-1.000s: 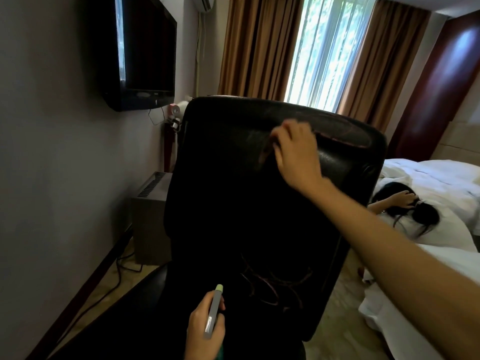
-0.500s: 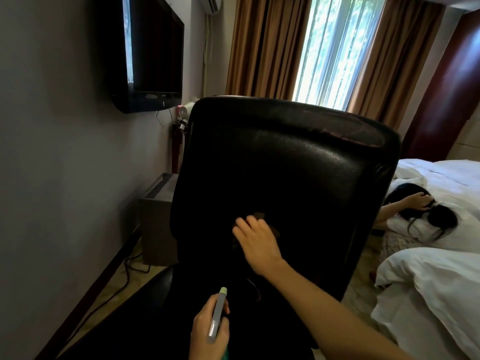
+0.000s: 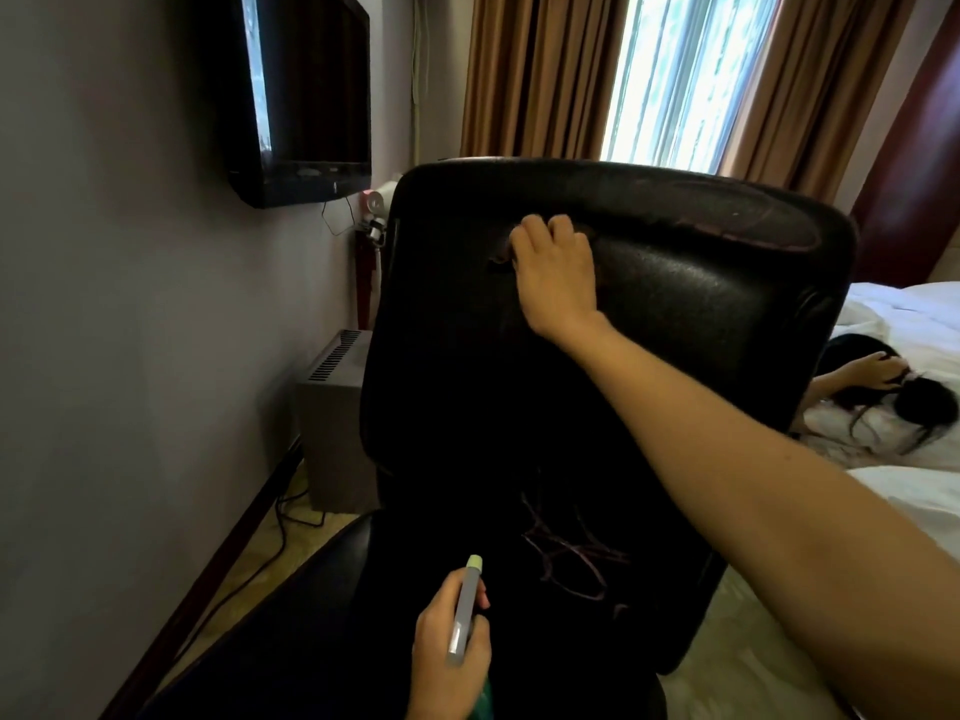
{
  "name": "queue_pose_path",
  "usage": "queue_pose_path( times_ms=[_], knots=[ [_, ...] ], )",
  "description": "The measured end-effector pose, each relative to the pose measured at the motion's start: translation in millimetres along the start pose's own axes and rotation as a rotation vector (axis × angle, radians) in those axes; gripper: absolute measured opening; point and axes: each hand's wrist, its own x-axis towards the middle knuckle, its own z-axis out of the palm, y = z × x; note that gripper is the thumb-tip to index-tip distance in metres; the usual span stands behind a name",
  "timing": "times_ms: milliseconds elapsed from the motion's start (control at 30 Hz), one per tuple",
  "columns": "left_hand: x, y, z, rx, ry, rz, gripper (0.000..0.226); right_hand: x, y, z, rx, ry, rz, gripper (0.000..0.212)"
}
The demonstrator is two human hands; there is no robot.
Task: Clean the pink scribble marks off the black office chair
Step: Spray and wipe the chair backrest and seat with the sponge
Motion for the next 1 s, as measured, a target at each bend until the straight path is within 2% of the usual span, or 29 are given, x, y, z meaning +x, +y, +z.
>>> queue_pose_path(
  times_ms=[67, 167, 200, 267, 333, 400, 500, 600, 667, 833, 967, 1000],
  knots=[
    [1.3, -1.0, -0.1, -0.01, 0.012, 0.01, 0.036, -39.0, -22.5, 14.9, 0.024, 0.016, -0.098, 0.026],
    [3.0, -0.4, -1.0, -0.014, 0.013, -0.007, 0.045, -120.1, -55.2, 37.7, 0.108, -0.13, -0.256, 0.02],
    [3.4, 0.4, -1.3, -0.008, 0.02, -0.01, 0.045, -145.7, -62.9, 43.7, 0.105, -0.195, -0.316, 0.023],
    [2.3, 4.5, -2.7, -0.012, 0.029, -0.005, 0.041, -173.8, -69.1, 44.5, 0.091, -0.281, -0.371, 0.041],
    [-1.2, 7.6, -4.1, -0.039, 0.022, 0.005, 0.033, -161.1, -61.7, 28.5, 0.183, -0.217, -0.389, 0.042],
    [-5.9, 9.0, -5.2, -0.077, 0.018, 0.026, 0.028, -126.7, -43.5, -1.6, 0.221, -0.085, -0.334, 0.026],
    [-9.0, 7.8, -4.3, -0.143, 0.03, 0.028, 0.024, -66.4, 6.5, -45.6, 0.071, 0.111, -0.127, 0.018],
    [-8.7, 3.8, -2.7, -0.148, 0.027, 0.038, 0.021, -48.2, 58.1, -56.7, -0.005, -0.007, 0.04, 0.025],
    [-8.5, 1.8, -1.7, -0.16, 0.03, 0.054, 0.021, -64.2, 68.7, -49.3, -0.023, -0.073, 0.064, 0.031],
    [-7.5, 0.6, -0.9, -0.166, 0.007, 0.073, 0.024, -168.4, 26.1, -14.1, -0.01, -0.062, -0.151, 0.032],
    [-8.9, 2.2, -0.3, -0.172, 0.009, 0.08, 0.034, -236.9, 5.4, 6.6, 0.029, -0.178, -0.335, 0.031],
    [-9.2, 2.3, -0.5, -0.171, 0.011, 0.087, 0.033, -235.6, 5.6, 5.2, 0.058, -0.204, -0.348, 0.041]
  ],
)
